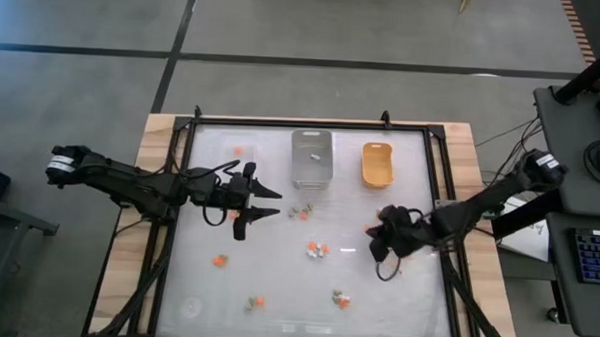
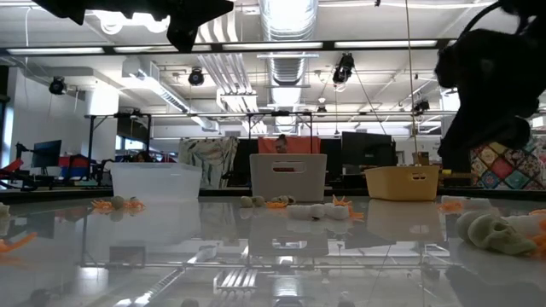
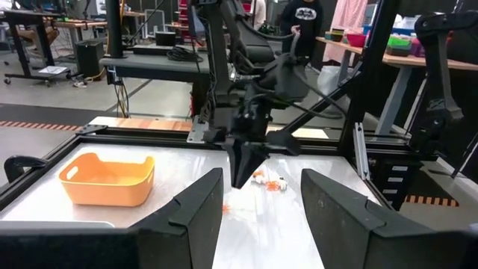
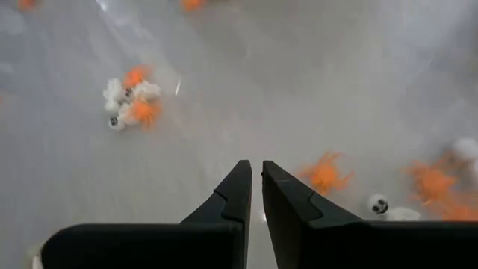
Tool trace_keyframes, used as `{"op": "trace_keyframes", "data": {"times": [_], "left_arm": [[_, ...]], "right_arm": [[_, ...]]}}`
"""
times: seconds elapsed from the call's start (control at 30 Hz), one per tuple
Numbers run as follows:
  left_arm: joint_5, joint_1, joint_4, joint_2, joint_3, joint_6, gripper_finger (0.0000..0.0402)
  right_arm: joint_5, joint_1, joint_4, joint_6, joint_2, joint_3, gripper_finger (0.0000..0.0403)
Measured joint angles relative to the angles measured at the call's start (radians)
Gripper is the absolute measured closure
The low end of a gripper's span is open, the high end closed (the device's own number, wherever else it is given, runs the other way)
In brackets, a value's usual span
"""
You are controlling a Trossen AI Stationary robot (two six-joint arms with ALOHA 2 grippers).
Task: Sort Halloween decoration
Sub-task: Put the orange spider toy into the transparent white bin
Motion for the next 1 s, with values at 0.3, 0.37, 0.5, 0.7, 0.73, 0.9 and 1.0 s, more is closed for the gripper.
{"op": "trace_keyframes", "data": {"times": [0.3,0.37,0.5,0.7,0.73,0.9,1.0], "left_arm": [[0.0,0.0,-0.003,0.0,0.0,0.017,0.0237],[-0.001,0.0,-0.002,0.0,0.0,0.027,0.0237],[-0.001,0.0,-0.002,0.0,0.0,0.043,0.0237],[-0.002,0.0,-0.003,0.0,0.0,0.059,0.0237],[-0.002,0.0,-0.003,0.0,0.0,0.061,0.0237],[-0.002,0.0,-0.007,0.0,0.0,0.061,0.0237],[-0.002,0.0,-0.007,0.0,0.0,0.061,0.0237]], "right_arm": [[-0.166,-0.148,-0.067,0.108,0.074,0.092,0.0376],[-0.198,-0.159,-0.133,0.126,0.107,0.13,0.0376],[-0.225,-0.162,-0.308,0.156,0.19,0.22,0.0376],[-0.223,-0.164,-0.377,0.139,0.306,0.313,0.0376],[-0.222,-0.164,-0.378,0.136,0.324,0.323,0.0376],[-0.215,-0.166,-0.402,0.135,0.419,0.341,0.0376],[-0.208,-0.166,-0.402,0.141,0.456,0.341,0.0376]]}}
